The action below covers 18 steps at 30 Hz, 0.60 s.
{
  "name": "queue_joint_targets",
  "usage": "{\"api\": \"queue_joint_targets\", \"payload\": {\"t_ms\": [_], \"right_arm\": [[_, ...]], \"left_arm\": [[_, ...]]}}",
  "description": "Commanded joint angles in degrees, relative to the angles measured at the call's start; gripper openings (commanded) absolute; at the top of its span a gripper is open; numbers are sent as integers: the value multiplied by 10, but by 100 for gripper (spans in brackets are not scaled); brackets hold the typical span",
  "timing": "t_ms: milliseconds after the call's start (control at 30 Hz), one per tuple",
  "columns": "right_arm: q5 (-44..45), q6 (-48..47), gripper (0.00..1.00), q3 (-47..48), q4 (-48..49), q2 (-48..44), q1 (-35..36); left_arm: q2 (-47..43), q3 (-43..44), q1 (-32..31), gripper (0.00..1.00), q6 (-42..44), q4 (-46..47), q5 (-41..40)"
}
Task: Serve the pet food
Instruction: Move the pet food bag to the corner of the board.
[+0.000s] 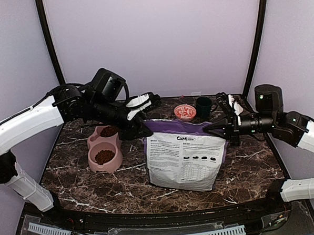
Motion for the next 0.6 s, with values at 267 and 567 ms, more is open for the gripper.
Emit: {"api": "queue_joint_targets", "payload": {"t_ms": [267,567], "right_arm": [[94,25,0,-14,29,-81,-14],[196,26,0,-21,47,-133,-18]], "left_arm": [[-87,-63,18,93,-16,43,-49],[-139,-118,33,96,-25,118,-94]]}}
